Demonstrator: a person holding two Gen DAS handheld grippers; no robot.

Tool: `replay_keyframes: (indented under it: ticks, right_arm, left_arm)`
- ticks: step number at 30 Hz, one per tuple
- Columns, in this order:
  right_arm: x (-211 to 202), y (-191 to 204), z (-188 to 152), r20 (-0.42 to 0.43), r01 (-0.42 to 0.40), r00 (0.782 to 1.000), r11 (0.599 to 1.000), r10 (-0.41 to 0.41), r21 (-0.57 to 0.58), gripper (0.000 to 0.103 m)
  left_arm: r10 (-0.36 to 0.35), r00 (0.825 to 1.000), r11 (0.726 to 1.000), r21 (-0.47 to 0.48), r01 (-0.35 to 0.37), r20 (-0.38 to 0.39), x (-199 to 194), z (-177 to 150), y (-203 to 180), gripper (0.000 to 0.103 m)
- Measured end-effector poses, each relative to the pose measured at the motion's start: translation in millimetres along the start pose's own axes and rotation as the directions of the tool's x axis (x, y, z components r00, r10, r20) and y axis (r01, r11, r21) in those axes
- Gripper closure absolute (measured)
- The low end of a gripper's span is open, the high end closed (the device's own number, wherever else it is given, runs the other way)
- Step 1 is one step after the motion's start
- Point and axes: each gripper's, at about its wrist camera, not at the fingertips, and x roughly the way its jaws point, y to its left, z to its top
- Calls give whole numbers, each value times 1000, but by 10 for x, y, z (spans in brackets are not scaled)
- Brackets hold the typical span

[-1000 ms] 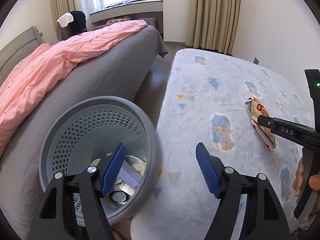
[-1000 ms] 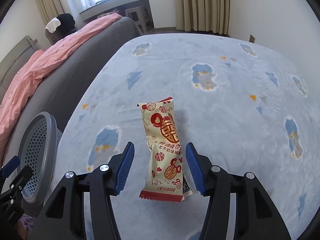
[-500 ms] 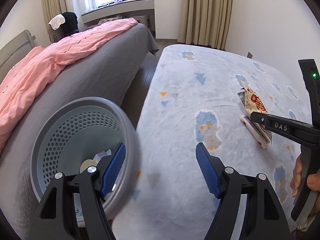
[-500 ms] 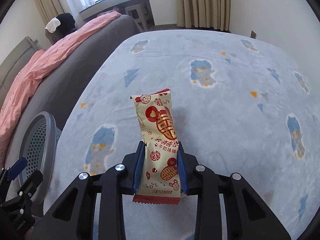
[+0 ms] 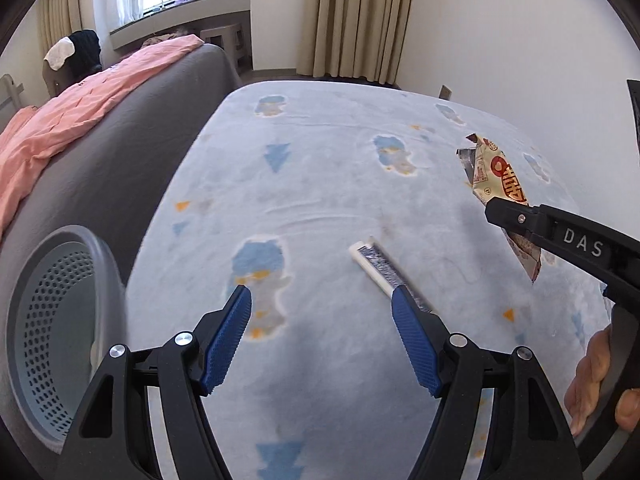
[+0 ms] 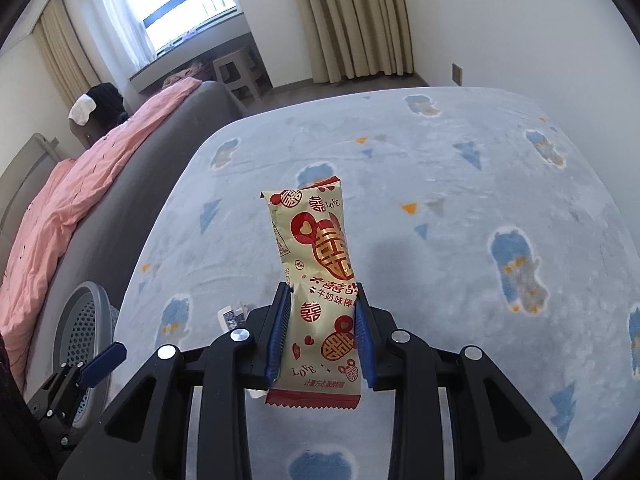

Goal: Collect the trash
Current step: 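Grasp the playing cards with the left gripper while the right gripper holds the wrapper, then carry the cards in the left gripper and wrapper in the right gripper into the basket, releasing both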

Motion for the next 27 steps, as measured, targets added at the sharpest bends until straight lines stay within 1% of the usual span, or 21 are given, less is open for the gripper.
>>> replay_keyframes:
  ticks: [4,7,10,13,15,16,17,18,20,23,27]
  right_arm:
    - [-64,-242,38,11,5,1000,999,-6,45,73]
    - [-118,-381,66,20,-1,1000,998,0,69,73]
    - [-187,-459,91,38,-14,999,997,11,82,73]
    - [-219,-500,101,46,-18,999,996,14,83,73]
    - [-210,-521,98,43,-19,999,996,15,85,73]
    - [-201,-530,96,39,-18,999,996,15,86,73]
    - [-198,-532,91,37,-17,999,996,14,86,73]
    - [-193,-533,90,35,-16,999,996,13,87,73]
    - [-192,-536,87,34,-17,999,996,14,87,73]
    - [-178,-511,87,32,-19,999,996,16,82,73]
    - [-167,-388,81,31,-25,999,998,24,59,73]
  left_arm:
    - [-21,999,1000,1,21,-38,242,53,-272,33]
    - [-20,997,1000,-1,20,-69,416,74,-395,33]
    - [-10,995,1000,-15,8,-97,572,75,-468,33]
    - [16,993,1000,-24,-18,-118,695,71,-508,34]
    - [43,994,999,-18,-45,-105,709,69,-544,34]
    - [51,993,999,-13,-53,-102,717,70,-563,39]
    - [66,993,998,-9,-67,-96,711,69,-566,50]
    - [68,994,998,-7,-69,-90,693,63,-571,57]
    - [58,994,998,-13,-59,-89,673,68,-540,78]
    - [26,995,999,-34,-30,-93,641,64,-437,86]
    - [31,997,999,-41,-34,-74,520,35,-285,87]
